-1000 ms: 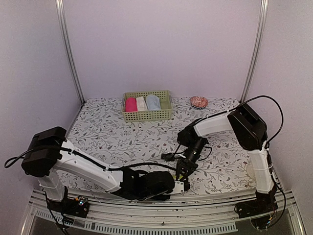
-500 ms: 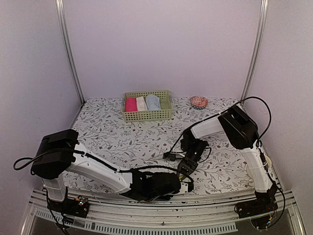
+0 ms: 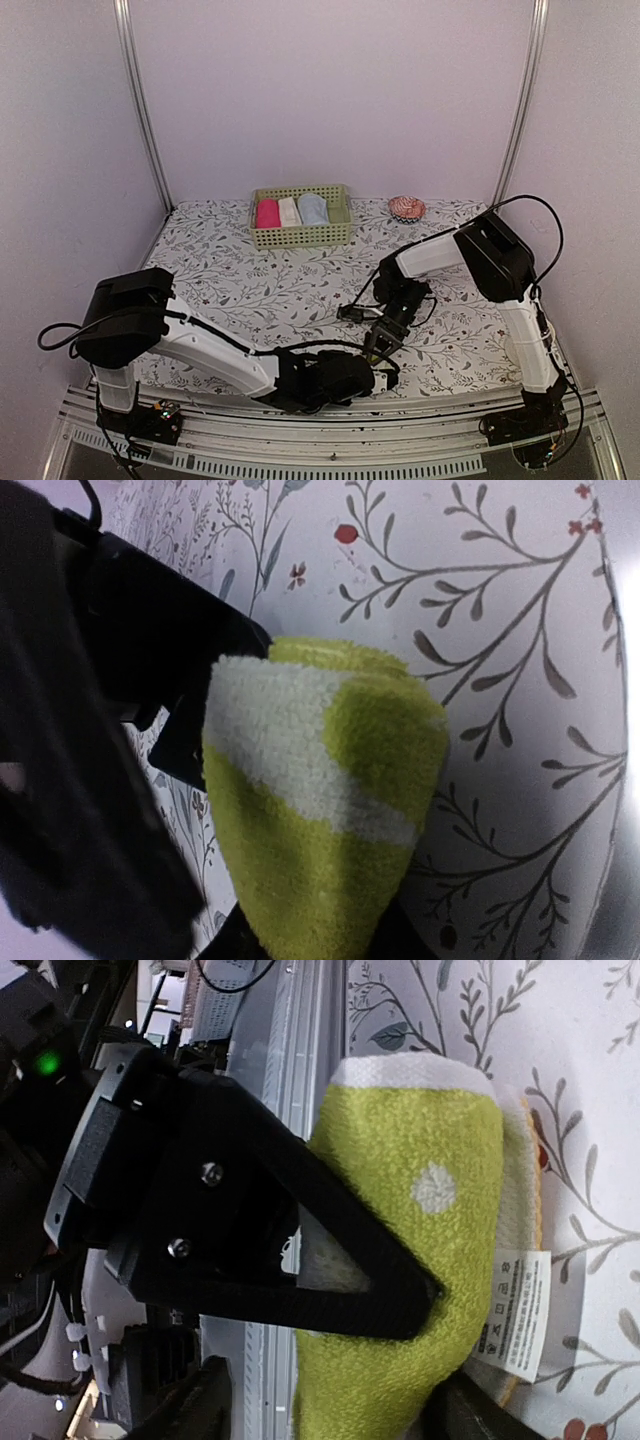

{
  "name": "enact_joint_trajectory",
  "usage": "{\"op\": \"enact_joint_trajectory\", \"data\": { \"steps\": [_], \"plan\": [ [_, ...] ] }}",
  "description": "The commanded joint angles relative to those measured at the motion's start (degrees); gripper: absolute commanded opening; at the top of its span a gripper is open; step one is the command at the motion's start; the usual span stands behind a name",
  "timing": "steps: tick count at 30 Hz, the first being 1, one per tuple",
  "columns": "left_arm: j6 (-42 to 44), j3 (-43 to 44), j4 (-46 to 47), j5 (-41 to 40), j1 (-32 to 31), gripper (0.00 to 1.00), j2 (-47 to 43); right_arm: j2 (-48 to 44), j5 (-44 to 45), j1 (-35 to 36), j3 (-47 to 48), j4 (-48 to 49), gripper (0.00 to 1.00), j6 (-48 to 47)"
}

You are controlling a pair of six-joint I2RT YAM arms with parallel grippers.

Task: Roll the towels
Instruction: Pick up the towel from the center of the board.

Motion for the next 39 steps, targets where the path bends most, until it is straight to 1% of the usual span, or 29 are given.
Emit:
{"op": "enact_joint_trajectory", "data": {
  "steps": [1, 4, 6, 9, 12, 15, 18, 20, 22, 24, 25, 28, 33, 39],
  "plan": [
    [-1.3, -2.4, -3.8, 2.0, 2.4, 0.23, 0.8, -8.8, 5.2, -0.7, -1.9, 0.9, 1.00, -1.7],
    [-2.0, -2.4, -4.4, 3.0, 2.7, 0.18, 0.5, -14.5, 7.9, -3.3, -1.9, 1.9, 0.99, 0.7],
    [-2.6, -2.4, -4.3, 3.5, 3.0, 0.15, 0.1, -19.2, 11.6, -5.6, -2.3, 5.3, 0.99, 4.0],
    [-3.7, -2.2, -4.0, 4.5, 3.6, 0.13, -0.6, -29.5, 22.2, -8.1, -5.3, 16.3, 0.99, 14.4],
    [-4.4, -2.4, -3.0, 4.8, 4.1, 0.11, -1.5, -38.7, 36.7, -9.2, -11.2, 29.1, 0.99, 22.2],
    [-5.7, -2.5, -2.6, 6.8, 4.9, 0.10, -2.1, -46.7, 42.7, -10.8, -19.9, 40.1, 0.99, 26.7],
    [-6.3, -2.2, -2.7, 8.5, 5.9, 0.07, -4.8, -52.0, 47.4, -13.7, -26.6, 46.7, 0.99, 29.3],
    [-6.8, -1.7, -3.0, 9.6, 6.6, 0.05, -5.7, -55.2, 47.6, -16.8, -31.1, 50.7, 0.99, 30.1],
    [-7.8, -0.9, -3.0, 11.2, 7.6, 0.03, -6.6, -59.5, 45.0, -20.2, -36.6, 56.8, 0.99, 32.0],
    [-9.3, 0.2, -3.2, 13.2, 9.0, 0.01, -7.5, -62.8, 47.2, -21.9, -39.2, 60.2, 0.99, 32.4],
    [-10.1, 1.0, -3.3, 14.1, 9.6, 0.01, -7.9, -63.8, 47.9, -23.0, -39.1, 60.6, 0.99, 32.6],
    [-12.3, 3.2, -3.1, 16.8, 12.1, 0.00, -8.6, -65.2, 43.9, -25.8, -39.6, 60.8, 0.99, 34.1],
    [-15.6, 9.0, -3.9, 19.8, 15.9, 0.00, -7.3, -63.1, 41.6, -26.0, -38.9, 59.2, 0.99, 33.8],
    [-21.3, 20.8, -8.4, 18.2, 20.2, 0.00, -3.4, -61.5, 39.5, -26.0, -38.3, 58.3, 0.99, 33.3]
  ]
}}
